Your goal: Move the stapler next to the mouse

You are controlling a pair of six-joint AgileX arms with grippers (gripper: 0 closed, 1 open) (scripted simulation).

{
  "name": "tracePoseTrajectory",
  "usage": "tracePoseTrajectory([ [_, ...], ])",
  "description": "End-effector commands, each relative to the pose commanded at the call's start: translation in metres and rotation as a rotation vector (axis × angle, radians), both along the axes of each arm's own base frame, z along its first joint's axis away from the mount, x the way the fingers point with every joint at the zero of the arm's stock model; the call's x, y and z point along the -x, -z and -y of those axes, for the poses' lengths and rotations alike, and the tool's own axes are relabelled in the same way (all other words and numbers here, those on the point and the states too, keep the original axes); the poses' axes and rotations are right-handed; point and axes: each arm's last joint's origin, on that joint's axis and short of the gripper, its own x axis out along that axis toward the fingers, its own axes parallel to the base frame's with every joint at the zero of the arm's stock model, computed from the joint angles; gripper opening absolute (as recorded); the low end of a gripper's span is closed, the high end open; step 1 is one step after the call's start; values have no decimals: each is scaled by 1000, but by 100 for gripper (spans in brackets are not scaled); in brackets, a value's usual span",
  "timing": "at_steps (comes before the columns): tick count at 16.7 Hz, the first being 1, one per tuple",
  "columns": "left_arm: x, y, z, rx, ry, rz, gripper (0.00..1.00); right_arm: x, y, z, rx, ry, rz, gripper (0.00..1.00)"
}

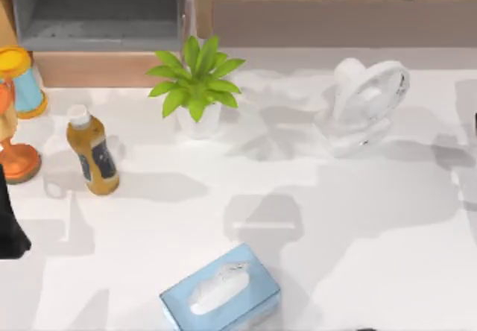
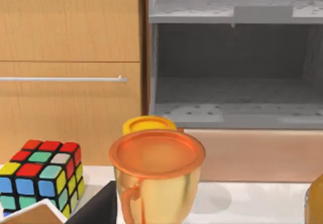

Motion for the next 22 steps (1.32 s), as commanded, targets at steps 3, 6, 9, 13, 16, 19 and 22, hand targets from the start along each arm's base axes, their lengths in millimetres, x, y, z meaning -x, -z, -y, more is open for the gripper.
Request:
tracePoseTrajectory([
  [3,0,0,0,0,0,0,100,-2,22,0,1,0,7,100],
  [6,0,0,0,0,0,0,100,-1,43,1,0,0,3,100],
  [9,0,0,0,0,0,0,100,0,44,1,0,0,2,100],
  [13,0,0,0,0,0,0,100,0,44,1,0,0,2,77],
  [16,0,0,0,0,0,0,100,0,44,1,0,0,2,55],
  [19,0,0,0,0,0,0,100,0,44,1,0,0,2,32],
  [22,0,0,0,0,0,0,100,0,44,1,0,0,2,10],
])
